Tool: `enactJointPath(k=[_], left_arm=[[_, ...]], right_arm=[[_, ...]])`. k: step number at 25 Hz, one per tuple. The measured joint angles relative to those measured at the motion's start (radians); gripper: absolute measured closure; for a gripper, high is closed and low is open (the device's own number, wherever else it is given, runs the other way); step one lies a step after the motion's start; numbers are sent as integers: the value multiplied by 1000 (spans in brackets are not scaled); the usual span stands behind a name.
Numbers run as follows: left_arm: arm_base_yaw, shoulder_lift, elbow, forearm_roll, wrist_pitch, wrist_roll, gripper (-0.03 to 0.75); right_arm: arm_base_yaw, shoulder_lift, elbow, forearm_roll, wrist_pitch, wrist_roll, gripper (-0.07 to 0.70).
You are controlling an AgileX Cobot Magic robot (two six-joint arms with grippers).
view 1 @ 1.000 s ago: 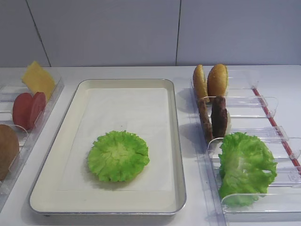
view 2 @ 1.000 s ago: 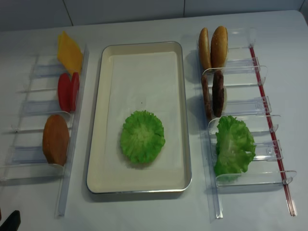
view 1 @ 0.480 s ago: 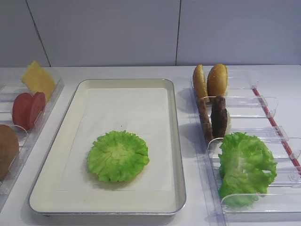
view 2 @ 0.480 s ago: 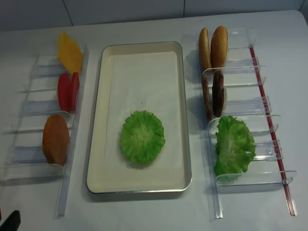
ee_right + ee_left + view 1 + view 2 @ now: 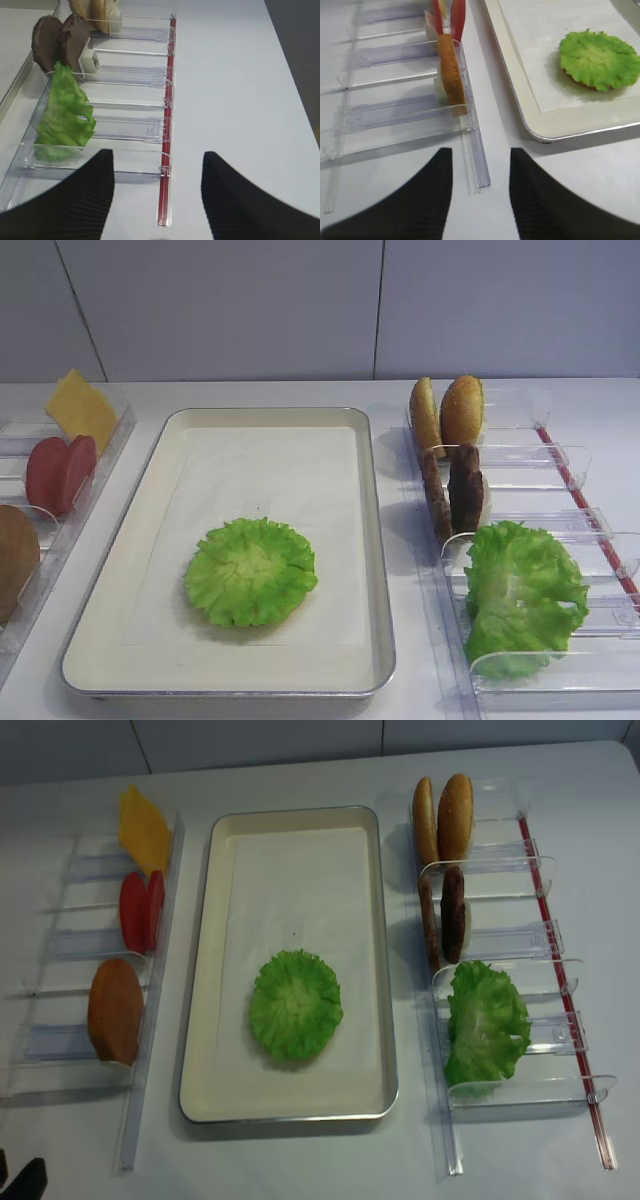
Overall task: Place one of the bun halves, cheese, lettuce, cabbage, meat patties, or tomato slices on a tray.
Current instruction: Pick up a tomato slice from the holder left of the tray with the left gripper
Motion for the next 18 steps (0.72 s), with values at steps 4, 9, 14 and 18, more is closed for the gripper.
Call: enactJointPath(k=[4, 9, 14, 18], left_arm=[[0, 0, -11, -33, -4, 23, 430], [0, 100, -45, -35, -13, 33, 430], [0, 295, -81, -37, -21, 33, 430], [0, 475, -136, -49, -26, 33, 430]], right_arm=[[0, 0, 0, 0, 0, 0, 242], [0, 0, 0, 0, 0, 0, 242], [0, 0, 0, 0, 0, 0, 242], [0, 0, 0, 0, 0, 0, 242]])
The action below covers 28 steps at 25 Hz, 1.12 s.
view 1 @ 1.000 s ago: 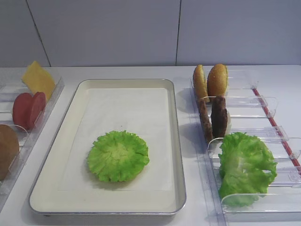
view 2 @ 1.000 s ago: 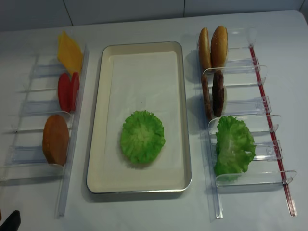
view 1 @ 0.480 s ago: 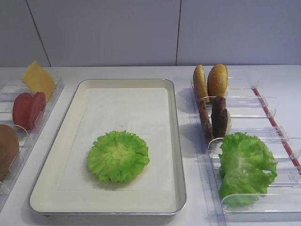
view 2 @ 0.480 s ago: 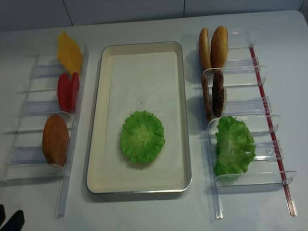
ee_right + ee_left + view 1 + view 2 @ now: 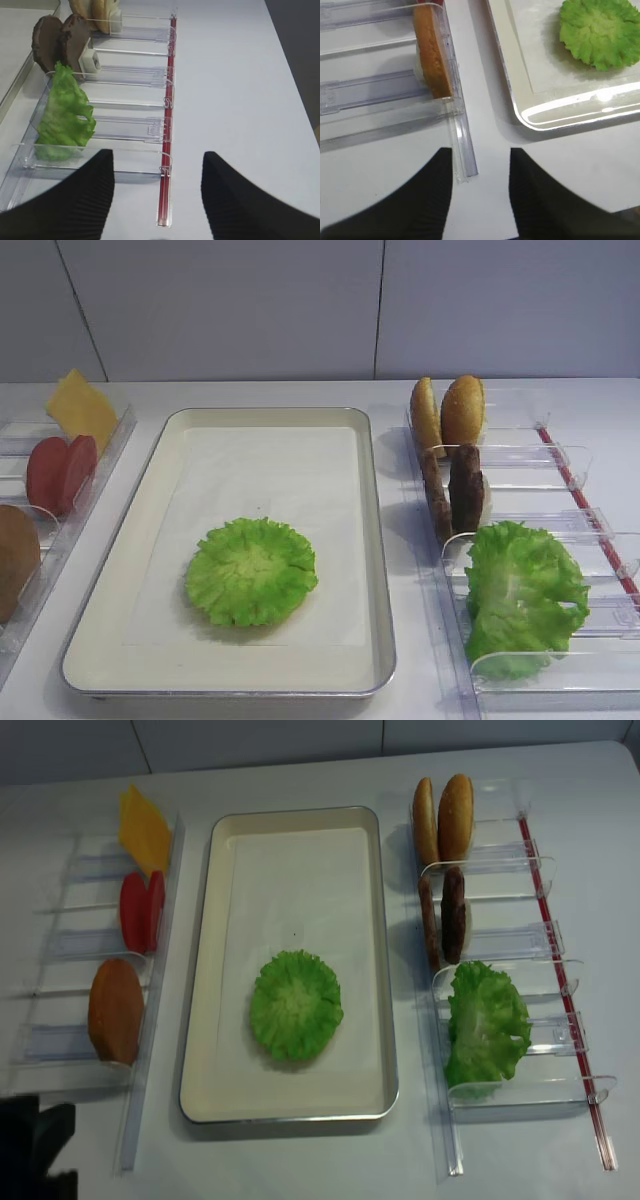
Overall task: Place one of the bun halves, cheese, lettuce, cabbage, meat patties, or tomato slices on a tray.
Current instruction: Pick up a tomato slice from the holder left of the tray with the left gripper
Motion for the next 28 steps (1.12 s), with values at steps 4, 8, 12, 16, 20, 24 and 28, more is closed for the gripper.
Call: enactJointPath(k=[4, 8, 12, 16, 20, 24, 28], left_arm=[[0, 165, -97, -1, -29, 0, 430], [0, 329, -217, -1, -54, 0, 430], [0, 487, -329, -1, -62, 0, 430], [0, 636, -418, -1, -69, 0, 430], [0, 786, -487, -1, -81, 2, 430], [-2, 927, -556, -1, -103, 17, 430], [-2, 1049, -622, -1, -107, 22, 430]], right_arm=[[0, 0, 0, 0, 0, 0, 242], [0, 0, 0, 0, 0, 0, 242], [0, 0, 0, 0, 0, 0, 242], [0, 0, 0, 0, 0, 0, 242], [0, 0, 0, 0, 0, 0, 242], [0, 0, 0, 0, 0, 0, 242], [0, 0, 0, 0, 0, 0, 242]])
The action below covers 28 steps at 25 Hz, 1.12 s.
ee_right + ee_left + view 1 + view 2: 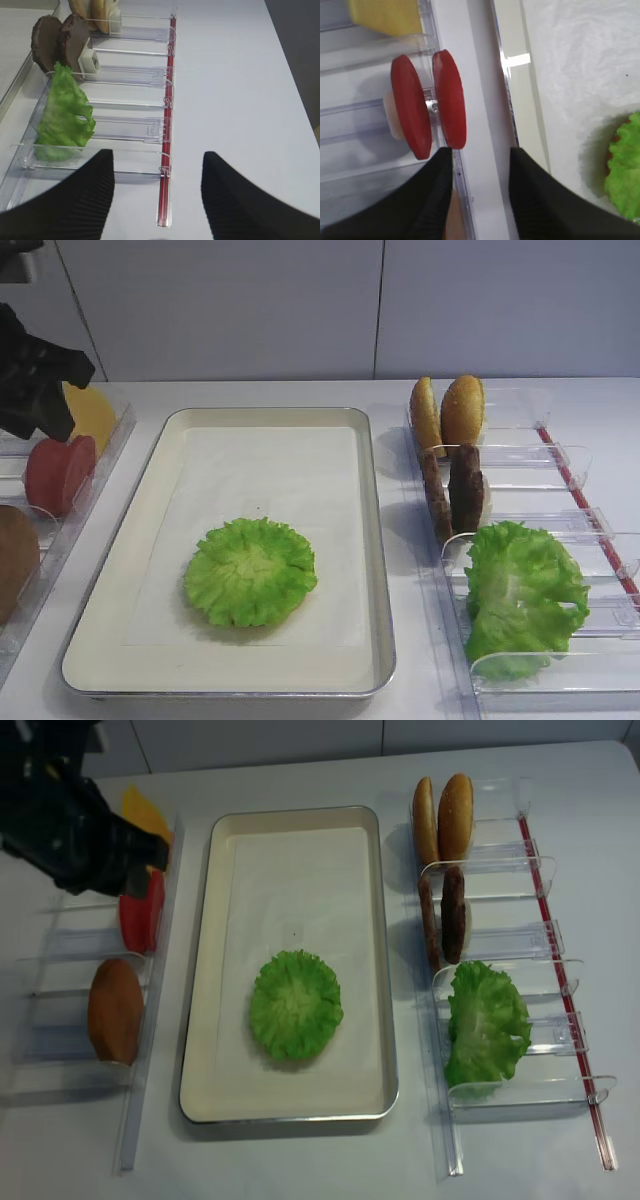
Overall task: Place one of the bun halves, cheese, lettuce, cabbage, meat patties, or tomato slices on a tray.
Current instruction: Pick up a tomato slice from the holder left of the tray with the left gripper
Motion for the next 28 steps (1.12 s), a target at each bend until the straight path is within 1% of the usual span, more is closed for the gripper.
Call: enactJointPath(k=[9, 15, 21, 23, 25, 28], left_arm=[[0, 156, -76, 0, -7, 2, 430], [0, 202, -101, 29, -11, 2, 430], [0, 246, -103, 48, -14, 2, 438], [0, 254, -103, 48, -16, 2, 464], [0, 258, -105, 50, -16, 2, 515], [0, 258, -107, 73, -16, 2, 629]], right_arm=[[0, 0, 0, -2, 0, 0, 242], [0, 0, 0, -2, 0, 0, 242], [0, 0, 0, -2, 0, 0, 242], [0, 0, 0, -2, 0, 0, 242], [0, 0, 0, -2, 0, 0, 242], [0, 0, 0, -2, 0, 0, 242]])
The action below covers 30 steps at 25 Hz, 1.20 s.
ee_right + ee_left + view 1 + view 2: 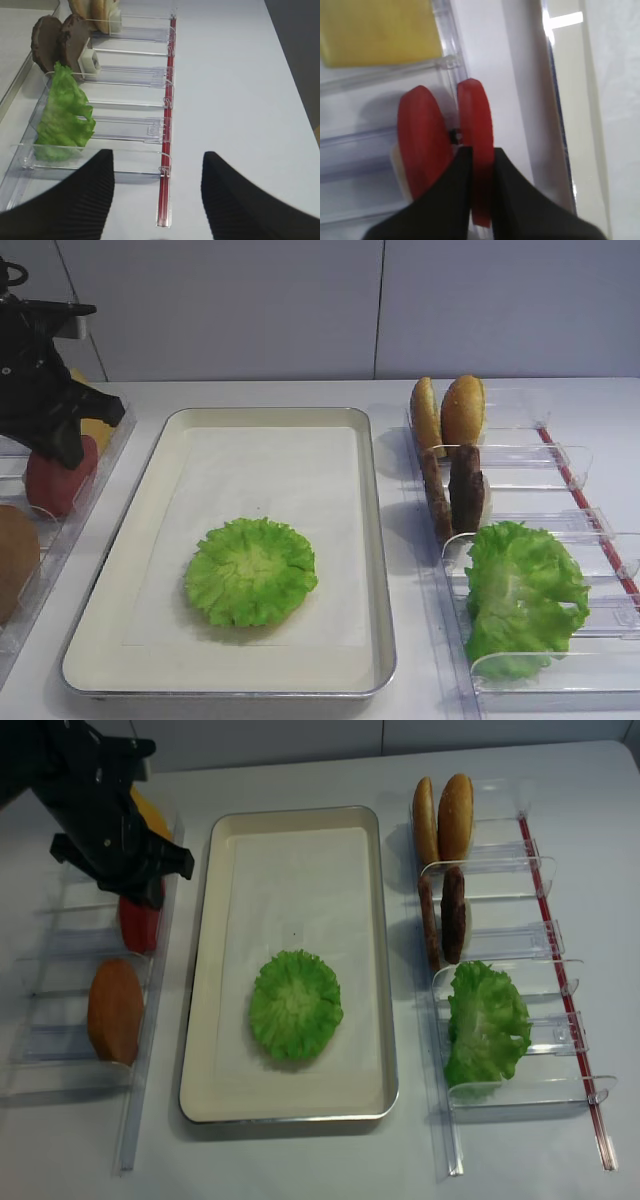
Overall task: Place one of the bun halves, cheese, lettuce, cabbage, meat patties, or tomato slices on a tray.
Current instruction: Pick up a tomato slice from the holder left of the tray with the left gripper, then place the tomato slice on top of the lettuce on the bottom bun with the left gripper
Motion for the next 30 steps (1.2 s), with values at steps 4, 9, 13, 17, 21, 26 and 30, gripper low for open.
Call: enactJointPath(k=[4, 9, 13, 17, 21, 26, 30], left_arm=[[0, 0, -3, 15, 6, 0, 637], [0, 0, -65, 27, 103, 0, 637], [0, 0, -144, 29, 181, 0, 637], [0, 0, -206, 26, 190, 0, 637], [0, -36, -212, -28, 196, 0, 637], [0, -126, -212, -202, 202, 35, 637], [0, -218, -159, -313, 202, 85, 637]], right_arm=[[0, 0, 0, 0, 0, 0, 242], [0, 0, 0, 0, 0, 0, 242], [0, 0, 0, 0, 0, 0, 242], [0, 0, 0, 0, 0, 0, 242], [0, 0, 0, 0, 0, 0, 242], [0, 0, 0, 0, 0, 0, 242], [0, 0, 0, 0, 0, 0, 242]])
